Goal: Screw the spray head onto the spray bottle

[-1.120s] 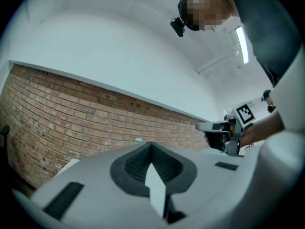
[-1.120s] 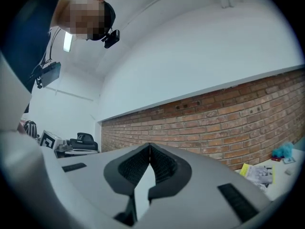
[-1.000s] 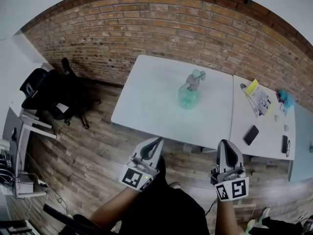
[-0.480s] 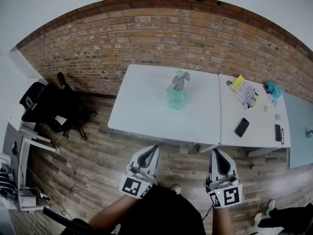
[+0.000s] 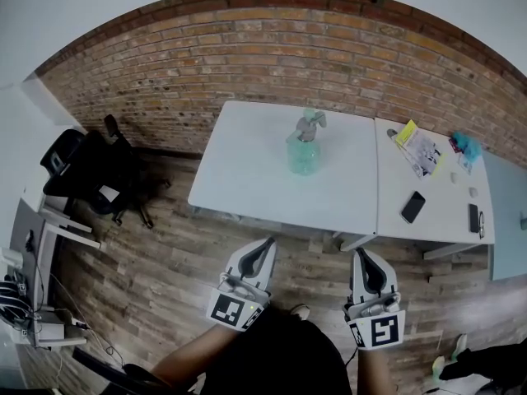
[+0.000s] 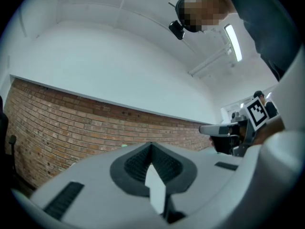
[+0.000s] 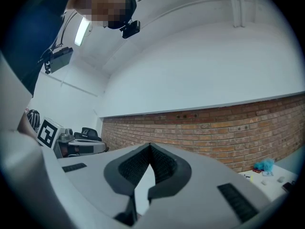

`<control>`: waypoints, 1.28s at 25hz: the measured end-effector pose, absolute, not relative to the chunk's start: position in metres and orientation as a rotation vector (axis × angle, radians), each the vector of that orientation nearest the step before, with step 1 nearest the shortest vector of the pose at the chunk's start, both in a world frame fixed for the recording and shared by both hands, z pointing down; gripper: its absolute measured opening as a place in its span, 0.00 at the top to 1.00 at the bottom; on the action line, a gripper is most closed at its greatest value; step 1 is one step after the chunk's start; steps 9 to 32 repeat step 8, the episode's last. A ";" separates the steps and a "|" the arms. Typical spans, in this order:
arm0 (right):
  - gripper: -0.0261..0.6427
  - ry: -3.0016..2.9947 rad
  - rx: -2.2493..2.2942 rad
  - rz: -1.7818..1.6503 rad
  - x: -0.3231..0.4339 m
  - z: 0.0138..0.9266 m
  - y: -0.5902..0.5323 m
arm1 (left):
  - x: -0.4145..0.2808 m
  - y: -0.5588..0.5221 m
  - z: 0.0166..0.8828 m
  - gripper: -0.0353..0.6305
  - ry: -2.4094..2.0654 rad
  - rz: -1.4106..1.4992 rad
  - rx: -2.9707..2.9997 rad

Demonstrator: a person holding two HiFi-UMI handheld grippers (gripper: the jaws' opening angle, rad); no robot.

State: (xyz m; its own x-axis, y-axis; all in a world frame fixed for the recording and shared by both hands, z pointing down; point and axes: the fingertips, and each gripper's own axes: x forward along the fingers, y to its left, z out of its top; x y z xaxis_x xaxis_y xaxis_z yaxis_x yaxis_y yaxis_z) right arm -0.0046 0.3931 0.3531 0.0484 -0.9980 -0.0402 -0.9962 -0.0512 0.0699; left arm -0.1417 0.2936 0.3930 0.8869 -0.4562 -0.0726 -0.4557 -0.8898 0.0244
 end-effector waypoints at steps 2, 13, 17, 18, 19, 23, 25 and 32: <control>0.95 -2.152 2.256 -0.123 -0.005 0.353 0.396 | -0.143 0.296 0.396 0.94 -0.745 -0.114 3.042; 0.95 -2.163 2.245 -0.128 -0.001 0.353 0.405 | -0.138 0.302 0.402 0.94 -0.764 -0.094 3.035; 0.95 -2.163 2.245 -0.128 -0.001 0.353 0.405 | -0.138 0.302 0.402 0.94 -0.764 -0.094 3.035; 0.95 -2.163 2.245 -0.128 -0.001 0.353 0.405 | -0.138 0.302 0.402 0.94 -0.764 -0.094 3.035; 0.95 -2.163 2.245 -0.128 -0.001 0.353 0.405 | -0.138 0.302 0.402 0.94 -0.764 -0.094 3.035; 0.95 -2.163 2.245 -0.128 -0.001 0.353 0.405 | -0.138 0.302 0.402 0.94 -0.764 -0.094 3.035; 0.95 -2.163 2.245 -0.128 -0.001 0.353 0.405 | -0.138 0.302 0.402 0.94 -0.764 -0.094 3.035; 0.95 -2.163 2.245 -0.128 -0.001 0.353 0.405 | -0.138 0.302 0.402 0.94 -0.764 -0.094 3.035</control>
